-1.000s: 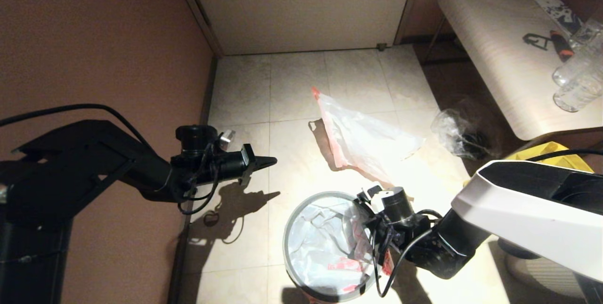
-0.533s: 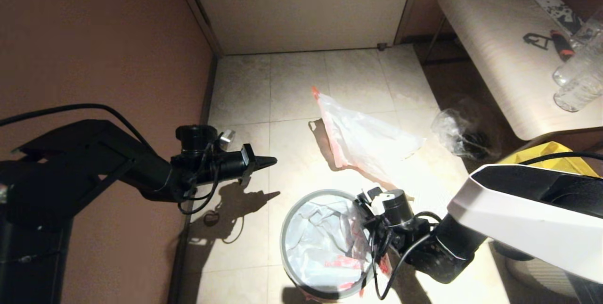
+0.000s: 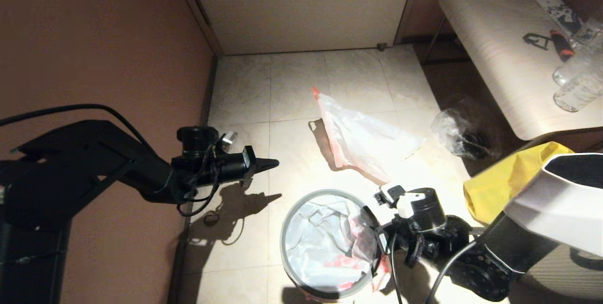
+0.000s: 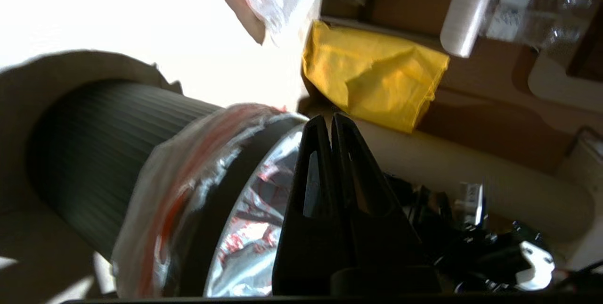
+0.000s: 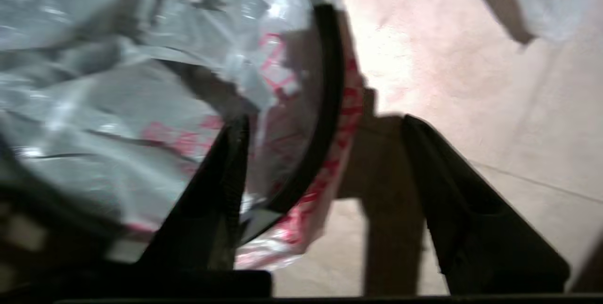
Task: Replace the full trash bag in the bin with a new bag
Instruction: Place the trash can ring on the trash can
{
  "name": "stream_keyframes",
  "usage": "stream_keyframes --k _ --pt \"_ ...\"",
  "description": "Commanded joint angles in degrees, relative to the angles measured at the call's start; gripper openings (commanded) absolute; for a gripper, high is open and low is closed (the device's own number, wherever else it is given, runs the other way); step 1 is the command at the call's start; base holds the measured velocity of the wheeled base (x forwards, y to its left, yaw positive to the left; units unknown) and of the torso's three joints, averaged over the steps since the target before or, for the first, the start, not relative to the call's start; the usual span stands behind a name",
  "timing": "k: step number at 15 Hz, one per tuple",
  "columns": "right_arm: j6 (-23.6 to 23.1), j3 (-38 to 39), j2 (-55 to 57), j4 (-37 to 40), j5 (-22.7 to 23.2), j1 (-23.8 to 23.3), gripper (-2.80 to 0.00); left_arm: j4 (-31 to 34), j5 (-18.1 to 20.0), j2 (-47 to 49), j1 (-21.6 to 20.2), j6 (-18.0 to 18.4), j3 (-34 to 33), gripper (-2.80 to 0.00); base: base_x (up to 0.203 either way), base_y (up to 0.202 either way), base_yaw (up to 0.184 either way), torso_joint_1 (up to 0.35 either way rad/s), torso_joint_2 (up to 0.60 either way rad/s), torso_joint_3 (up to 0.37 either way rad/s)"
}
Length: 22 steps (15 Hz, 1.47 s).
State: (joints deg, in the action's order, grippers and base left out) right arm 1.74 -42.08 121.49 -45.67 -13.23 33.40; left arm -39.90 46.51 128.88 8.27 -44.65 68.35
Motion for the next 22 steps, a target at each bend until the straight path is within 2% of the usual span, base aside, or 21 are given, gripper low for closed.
stream_keyframes --k 1,3,4,6,7,8,9,11,13,16,18,19,22 --pt "3.26 1.55 -4.53 -0.12 5.67 0.22 -2.8 -0.27 0.6 -0.21 0.0 -0.26 -0.24 -2.8 0.0 0.0 0.0 0.0 0.0 0.0" --pt "9.45 1.24 -5.8 1.21 18.26 -0.11 -2.8 -0.18 0.6 -0.12 0.0 -0.17 -0.24 -2.8 0.0 0.0 0.0 0.0 0.0 0.0" --pt "10.77 -0.02 -5.33 2.96 22.84 -1.15 -2.8 0.02 0.88 0.03 0.0 0.2 -0.24 -2.8 0.0 0.0 0.0 0.0 0.0 0.0" --pt "10.77 -2.2 -1.38 3.85 26.52 -3.17 -2.8 2.29 4.11 -0.69 -0.22 1.16 -1.5 -2.8 0.0 0.0 0.0 0.0 0.0 0.0" --pt "10.02 -3.91 1.75 3.39 28.57 -4.5 -2.8 5.13 8.92 -3.02 -0.8 3.13 -2.69 -2.8 0.0 0.0 0.0 0.0 0.0 0.0" --pt "9.43 -5.94 4.44 2.7 30.5 -5.8 -2.8 9.79 13.4 -4.62 -1.22 6.93 -3.83 -2.8 0.0 0.0 0.0 0.0 0.0 0.0" --pt "9.1 -8.43 7.03 2.1 32.22 -6.91 -2.8 15.01 14.01 -5.39 -1.32 10.43 -4.3 -2.8 0.0 0.0 0.0 0.0 0.0 0.0" --pt "8.22 -12.05 10.62 1.62 34.8 -8.75 -2.8 23.29 13.96 -6.17 -1.81 18.7 -4.33 -2.8 0.0 0.0 0.0 0.0 0.0 0.0" --pt "7.08 -12.94 11.27 1.54 35.64 -9.9 -2.8 32.88 13.83 -7.35 -2.06 24.87 -4.51 -2.8 0.0 0.0 0.0 0.0 0.0 0.0" --pt "6.61 -12.76 10.96 1.51 35.64 -10.81 -2.8 50.98 11.4 -9.06 -1.71 40.25 -4.41 -2.8 0.0 0.0 0.0 0.0 0.0 0.0" --pt "5.27 -12.66 10.78 1.46 35.64 -11.02 -2.8 55.25 9.11 -8.85 -1.24 47.74 -6.57 -2.8 0.0 0.0 0.0 0.0 0.0 0.0" --pt "4.85 -12.51 10.26 1.46 35.72 -10.99 -2.8 55.94 8.42 -8.02 -0.3 50.24 -6.95 -2.8 0.0 0.0 0.0 0.0 0.0 0.0" --pt "4.59 -11.72 8.62 1.54 35.73 -11.07 -2.8 56.19 3.16 -4.3 4.18 50.78 -4.62 -2.8 0.0 0.0 0.0 0.0 0.0 0.0"
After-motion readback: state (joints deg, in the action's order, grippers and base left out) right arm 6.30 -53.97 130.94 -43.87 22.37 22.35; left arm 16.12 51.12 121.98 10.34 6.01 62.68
